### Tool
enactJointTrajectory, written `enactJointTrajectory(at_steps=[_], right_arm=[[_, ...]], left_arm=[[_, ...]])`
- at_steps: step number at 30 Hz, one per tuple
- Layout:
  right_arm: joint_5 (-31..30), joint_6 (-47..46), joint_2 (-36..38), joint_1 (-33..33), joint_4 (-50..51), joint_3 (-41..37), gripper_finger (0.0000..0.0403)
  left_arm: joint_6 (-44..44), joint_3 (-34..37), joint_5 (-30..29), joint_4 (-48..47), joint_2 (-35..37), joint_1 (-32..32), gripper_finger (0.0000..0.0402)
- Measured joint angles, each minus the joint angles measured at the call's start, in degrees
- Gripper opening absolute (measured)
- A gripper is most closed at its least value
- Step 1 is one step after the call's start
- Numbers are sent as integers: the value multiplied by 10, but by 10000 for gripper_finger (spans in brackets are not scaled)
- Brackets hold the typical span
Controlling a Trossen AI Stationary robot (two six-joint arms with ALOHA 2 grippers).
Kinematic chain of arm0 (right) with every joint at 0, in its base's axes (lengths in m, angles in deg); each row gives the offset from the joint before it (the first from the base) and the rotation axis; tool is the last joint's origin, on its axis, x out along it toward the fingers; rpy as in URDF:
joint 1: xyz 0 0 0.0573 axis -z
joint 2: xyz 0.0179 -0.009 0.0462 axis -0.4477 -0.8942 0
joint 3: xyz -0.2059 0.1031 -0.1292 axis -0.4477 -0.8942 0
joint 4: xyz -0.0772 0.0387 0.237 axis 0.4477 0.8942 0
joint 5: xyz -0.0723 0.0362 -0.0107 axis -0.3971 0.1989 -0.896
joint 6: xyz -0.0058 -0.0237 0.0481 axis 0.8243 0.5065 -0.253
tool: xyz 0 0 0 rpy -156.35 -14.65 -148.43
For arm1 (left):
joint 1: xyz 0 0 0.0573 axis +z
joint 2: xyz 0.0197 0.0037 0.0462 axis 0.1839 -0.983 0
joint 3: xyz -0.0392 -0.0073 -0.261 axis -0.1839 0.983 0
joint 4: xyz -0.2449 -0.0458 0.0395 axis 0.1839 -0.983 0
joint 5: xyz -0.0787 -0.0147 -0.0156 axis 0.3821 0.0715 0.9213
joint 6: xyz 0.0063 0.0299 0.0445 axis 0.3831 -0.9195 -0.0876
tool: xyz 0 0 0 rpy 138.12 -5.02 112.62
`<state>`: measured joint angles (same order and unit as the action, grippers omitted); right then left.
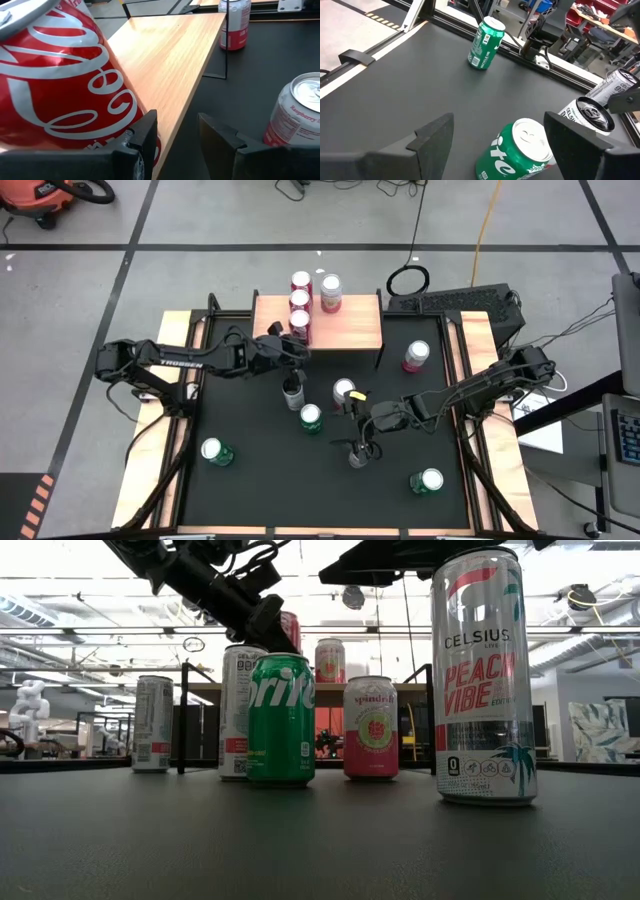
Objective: Place canned beverage on shelf
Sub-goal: Put the red soda can on the shelf aligned with the other red soda cans, then put the top white pink soda can on the shelf aligned with the other white pink soda can
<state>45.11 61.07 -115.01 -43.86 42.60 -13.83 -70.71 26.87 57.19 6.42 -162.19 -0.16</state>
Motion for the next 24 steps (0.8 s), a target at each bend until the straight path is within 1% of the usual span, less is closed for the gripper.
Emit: enactJointTrajectory(at_steps=[13,19,24], right_arm=[[0,-9,0,-3,-1,0,286],[0,-20,0,-3,0,0,286],[-1,-35,0,-3,2,0,286]], left_arm=[[0,0,2,1,0,-1,138],[1,0,5,1,20,-48,138],[30,0,-18,-64,50,-106,138]])
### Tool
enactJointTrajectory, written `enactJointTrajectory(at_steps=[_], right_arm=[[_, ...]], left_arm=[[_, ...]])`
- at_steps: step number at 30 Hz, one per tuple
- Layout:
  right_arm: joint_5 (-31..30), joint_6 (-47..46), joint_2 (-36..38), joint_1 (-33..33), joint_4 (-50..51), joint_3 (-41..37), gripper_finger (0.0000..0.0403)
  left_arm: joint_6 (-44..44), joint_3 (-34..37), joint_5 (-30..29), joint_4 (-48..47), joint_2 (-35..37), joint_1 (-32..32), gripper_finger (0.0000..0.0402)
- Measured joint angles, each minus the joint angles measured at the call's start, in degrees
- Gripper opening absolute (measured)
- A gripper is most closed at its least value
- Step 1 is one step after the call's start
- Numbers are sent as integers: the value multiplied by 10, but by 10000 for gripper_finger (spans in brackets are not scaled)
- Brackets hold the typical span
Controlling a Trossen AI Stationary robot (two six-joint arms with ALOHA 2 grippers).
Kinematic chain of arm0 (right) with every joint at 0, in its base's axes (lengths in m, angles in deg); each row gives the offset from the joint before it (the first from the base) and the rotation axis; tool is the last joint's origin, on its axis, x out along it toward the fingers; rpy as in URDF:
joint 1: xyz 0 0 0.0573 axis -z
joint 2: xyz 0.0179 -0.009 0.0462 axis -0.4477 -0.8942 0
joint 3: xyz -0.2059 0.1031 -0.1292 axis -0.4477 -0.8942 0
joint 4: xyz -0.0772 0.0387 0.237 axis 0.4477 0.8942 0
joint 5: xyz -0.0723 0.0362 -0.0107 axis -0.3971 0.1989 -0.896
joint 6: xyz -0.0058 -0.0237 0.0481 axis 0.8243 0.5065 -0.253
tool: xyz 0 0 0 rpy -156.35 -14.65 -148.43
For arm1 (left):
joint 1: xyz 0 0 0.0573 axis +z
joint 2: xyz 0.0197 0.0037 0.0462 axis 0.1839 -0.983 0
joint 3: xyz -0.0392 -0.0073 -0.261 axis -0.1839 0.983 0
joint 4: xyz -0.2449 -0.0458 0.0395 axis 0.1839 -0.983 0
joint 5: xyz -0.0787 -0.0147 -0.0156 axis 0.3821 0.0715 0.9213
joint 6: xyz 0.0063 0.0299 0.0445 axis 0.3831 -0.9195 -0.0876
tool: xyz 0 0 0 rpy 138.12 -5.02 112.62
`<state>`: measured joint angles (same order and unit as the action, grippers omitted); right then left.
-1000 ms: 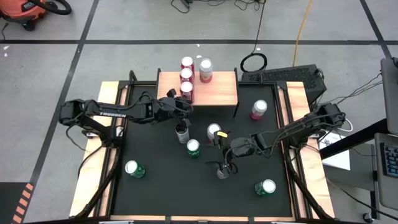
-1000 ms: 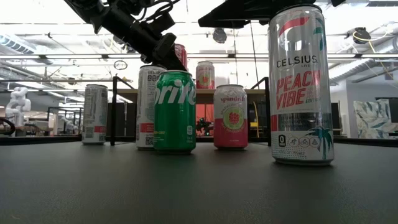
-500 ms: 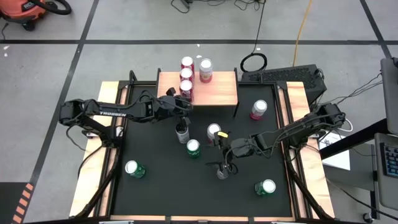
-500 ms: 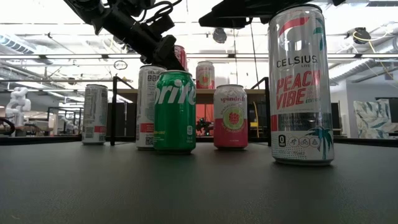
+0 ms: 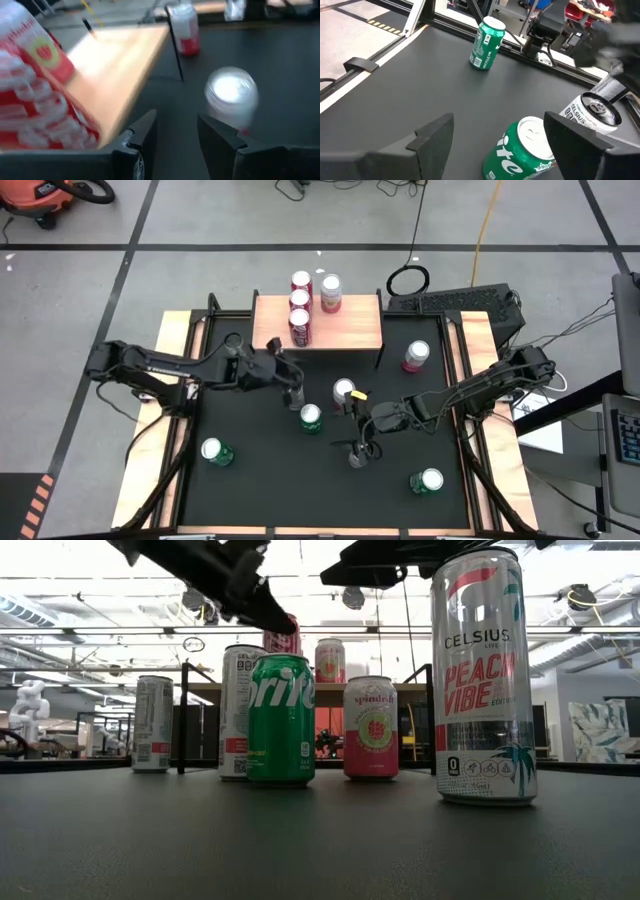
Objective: Place canned beverage on shelf
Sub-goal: Put the top white pink soda can on the shelf aligned with the other white pink soda can
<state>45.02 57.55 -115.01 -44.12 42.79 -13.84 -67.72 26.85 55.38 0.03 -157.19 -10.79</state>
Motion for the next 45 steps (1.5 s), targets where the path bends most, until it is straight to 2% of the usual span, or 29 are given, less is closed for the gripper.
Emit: enactJointTrajectory(at_steps=[6,18,23,29,35,38,45], right_arm=[[-1,-19,1,-9,2,0,286],[-4,-114,43,-46,6,0,286],[-57,-126,42,-78,16,0,286],[-77,-150,40,-97,11,0,286],[-77,-176,40,-96,11,0,286],[-79,-187,40,-96,12,0,286],[-125,-174,40,-95,12,0,286]], left_arm=[[66,0,-79,-102,26,-84,138],[172,0,-268,-120,36,-298,138],[228,0,-312,-124,27,-374,138],[286,0,-317,-123,-4,-422,138],[345,0,-302,-107,-19,-429,138],[347,0,-289,-91,-20,-430,138],[346,0,-286,-65,-20,-428,138]])
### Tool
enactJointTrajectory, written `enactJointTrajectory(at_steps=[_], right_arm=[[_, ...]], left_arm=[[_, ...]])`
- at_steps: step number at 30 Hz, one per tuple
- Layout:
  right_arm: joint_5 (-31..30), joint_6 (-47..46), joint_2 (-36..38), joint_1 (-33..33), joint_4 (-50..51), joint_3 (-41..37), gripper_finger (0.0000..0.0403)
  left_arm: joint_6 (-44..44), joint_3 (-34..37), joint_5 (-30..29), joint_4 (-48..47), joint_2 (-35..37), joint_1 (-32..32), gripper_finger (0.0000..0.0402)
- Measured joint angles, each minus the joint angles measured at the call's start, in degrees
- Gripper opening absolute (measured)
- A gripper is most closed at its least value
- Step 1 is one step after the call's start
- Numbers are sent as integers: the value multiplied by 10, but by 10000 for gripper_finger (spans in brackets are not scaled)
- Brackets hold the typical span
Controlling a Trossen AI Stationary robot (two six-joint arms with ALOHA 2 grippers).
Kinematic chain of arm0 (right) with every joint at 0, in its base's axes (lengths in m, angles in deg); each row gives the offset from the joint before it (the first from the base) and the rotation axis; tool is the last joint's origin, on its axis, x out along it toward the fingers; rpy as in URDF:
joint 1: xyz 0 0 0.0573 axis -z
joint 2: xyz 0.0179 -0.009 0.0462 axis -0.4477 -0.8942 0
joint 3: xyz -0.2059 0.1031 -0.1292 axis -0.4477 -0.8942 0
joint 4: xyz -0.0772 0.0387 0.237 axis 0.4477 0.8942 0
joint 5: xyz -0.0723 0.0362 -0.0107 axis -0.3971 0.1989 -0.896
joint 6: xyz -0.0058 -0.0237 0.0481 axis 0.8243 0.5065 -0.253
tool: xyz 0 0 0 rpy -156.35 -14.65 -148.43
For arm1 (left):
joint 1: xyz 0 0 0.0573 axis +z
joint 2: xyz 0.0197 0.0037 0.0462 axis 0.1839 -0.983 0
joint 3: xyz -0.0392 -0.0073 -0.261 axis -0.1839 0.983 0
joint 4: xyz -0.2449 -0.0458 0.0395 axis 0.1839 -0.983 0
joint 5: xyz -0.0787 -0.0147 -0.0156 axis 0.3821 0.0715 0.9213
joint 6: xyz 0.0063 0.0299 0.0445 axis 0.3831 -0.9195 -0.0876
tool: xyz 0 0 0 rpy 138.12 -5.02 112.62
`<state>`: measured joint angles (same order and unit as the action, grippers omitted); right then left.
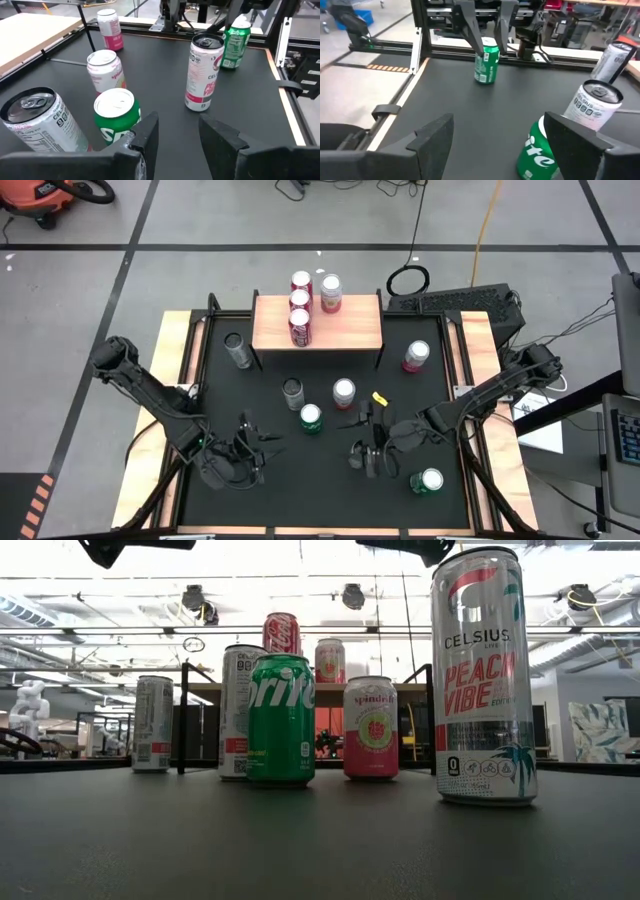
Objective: Place canned beverage on shelf
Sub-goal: Put the top white pink soda can on the shelf aligned with the other white pink soda can
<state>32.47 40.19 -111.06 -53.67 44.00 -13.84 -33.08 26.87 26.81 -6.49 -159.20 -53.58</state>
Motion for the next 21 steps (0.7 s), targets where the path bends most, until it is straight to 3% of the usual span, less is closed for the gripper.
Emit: enactJointTrajectory(at_steps=[11,16,21], right_arm=[[-3,175,0,25,17,0,286],[-79,268,0,65,32,0,286],[-89,217,22,112,13,0,286]], left_arm=[[-71,0,-1,-3,0,50,138],[-150,0,-1,-3,0,90,138],[-148,0,-1,15,0,137,138]])
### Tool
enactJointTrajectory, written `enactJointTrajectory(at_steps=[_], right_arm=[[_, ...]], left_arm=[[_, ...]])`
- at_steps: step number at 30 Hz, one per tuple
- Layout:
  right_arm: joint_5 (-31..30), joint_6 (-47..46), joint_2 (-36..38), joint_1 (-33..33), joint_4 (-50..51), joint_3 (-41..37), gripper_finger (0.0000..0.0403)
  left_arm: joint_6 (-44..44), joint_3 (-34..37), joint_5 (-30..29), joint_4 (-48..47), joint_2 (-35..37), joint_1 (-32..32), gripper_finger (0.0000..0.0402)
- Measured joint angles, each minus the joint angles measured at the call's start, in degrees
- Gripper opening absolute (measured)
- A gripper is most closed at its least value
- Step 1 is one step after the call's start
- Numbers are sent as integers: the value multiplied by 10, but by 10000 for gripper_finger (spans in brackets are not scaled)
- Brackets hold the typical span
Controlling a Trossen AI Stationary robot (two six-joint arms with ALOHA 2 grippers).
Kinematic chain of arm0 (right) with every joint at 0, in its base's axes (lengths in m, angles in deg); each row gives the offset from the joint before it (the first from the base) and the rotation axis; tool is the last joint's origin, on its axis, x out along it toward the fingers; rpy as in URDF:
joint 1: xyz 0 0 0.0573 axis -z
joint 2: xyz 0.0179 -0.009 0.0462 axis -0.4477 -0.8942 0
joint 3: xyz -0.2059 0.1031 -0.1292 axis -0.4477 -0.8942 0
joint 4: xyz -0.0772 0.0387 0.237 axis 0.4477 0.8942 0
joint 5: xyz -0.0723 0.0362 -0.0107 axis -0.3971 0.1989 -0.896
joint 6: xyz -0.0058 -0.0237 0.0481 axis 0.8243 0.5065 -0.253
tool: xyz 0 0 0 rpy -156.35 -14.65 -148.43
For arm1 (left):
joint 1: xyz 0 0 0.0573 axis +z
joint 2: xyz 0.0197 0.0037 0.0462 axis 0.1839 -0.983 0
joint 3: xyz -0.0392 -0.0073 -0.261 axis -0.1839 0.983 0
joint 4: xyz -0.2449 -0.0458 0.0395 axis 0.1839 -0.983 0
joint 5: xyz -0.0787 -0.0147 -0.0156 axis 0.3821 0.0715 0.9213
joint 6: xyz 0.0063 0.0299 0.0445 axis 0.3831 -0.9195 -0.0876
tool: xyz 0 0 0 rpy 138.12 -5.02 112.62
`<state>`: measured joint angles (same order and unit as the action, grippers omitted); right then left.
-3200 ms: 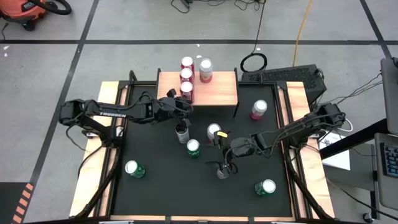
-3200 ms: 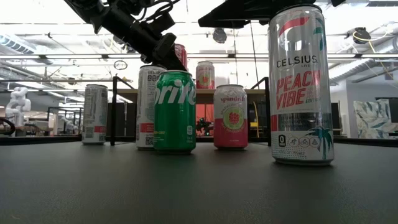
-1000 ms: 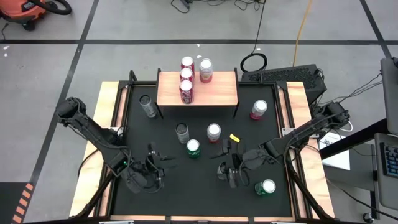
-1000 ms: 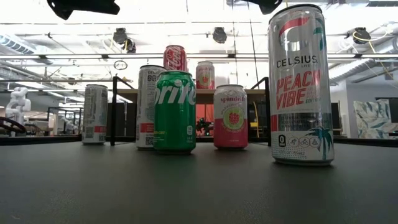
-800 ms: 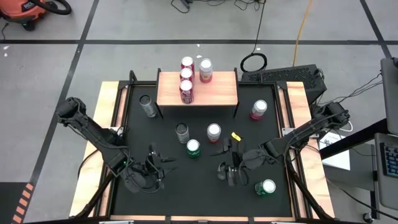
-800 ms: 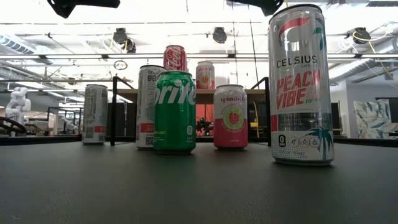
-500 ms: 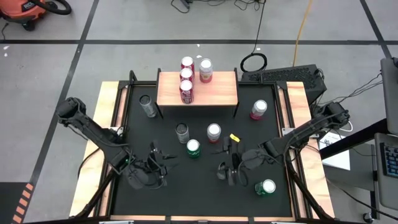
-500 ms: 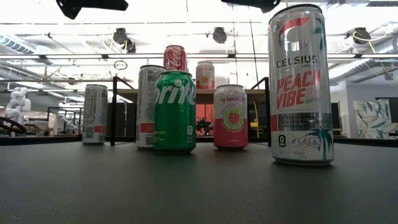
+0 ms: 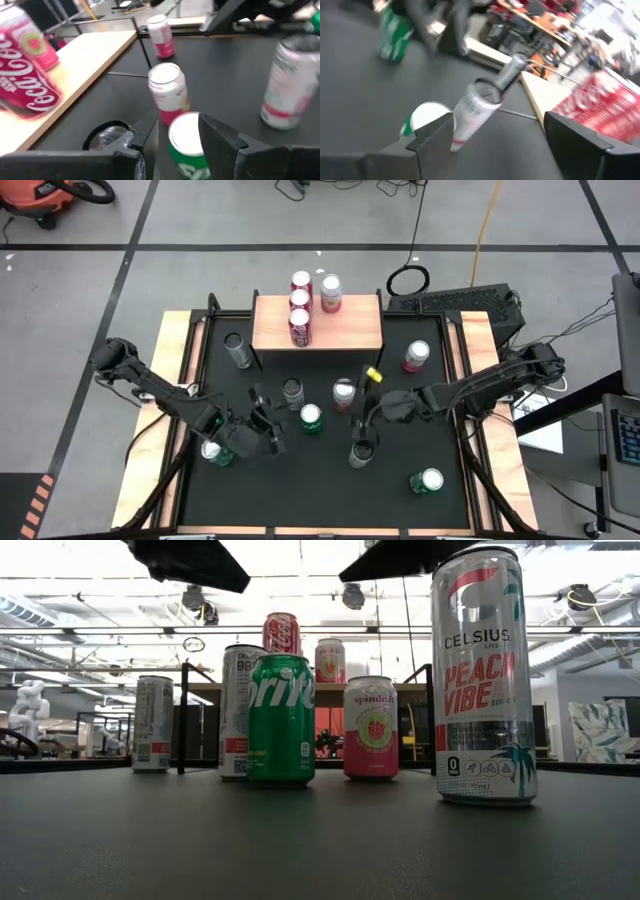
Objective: Place canned beverage on shelf
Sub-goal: Put the top white pink soda can on the shelf aligned with the other white pink soda can
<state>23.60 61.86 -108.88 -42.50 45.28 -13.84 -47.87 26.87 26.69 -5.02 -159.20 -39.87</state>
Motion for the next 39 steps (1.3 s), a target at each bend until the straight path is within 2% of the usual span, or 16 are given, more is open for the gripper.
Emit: enactJointTrajectory(at_steps=[4,9,12,18,21,30,35,39], right_arm=[[1,-149,45,13,-14,0,286],[2,-339,105,8,2,22,286],[2,-415,124,4,73,66,286],[9,-541,126,4,309,202,286],[18,-569,114,4,437,289,286],[23,-651,71,22,860,519,286],[76,-630,74,64,998,554,286],[111,-548,91,95,1018,541,286]], left_arm=[[56,0,35,37,0,22,138],[111,-11,112,59,0,27,138],[152,-25,180,62,0,27,138],[179,-57,307,59,0,27,138],[179,-69,327,61,0,26,138],[179,-70,312,61,0,27,138],[179,-70,304,55,0,36,138],[186,-70,301,55,0,62,138]])
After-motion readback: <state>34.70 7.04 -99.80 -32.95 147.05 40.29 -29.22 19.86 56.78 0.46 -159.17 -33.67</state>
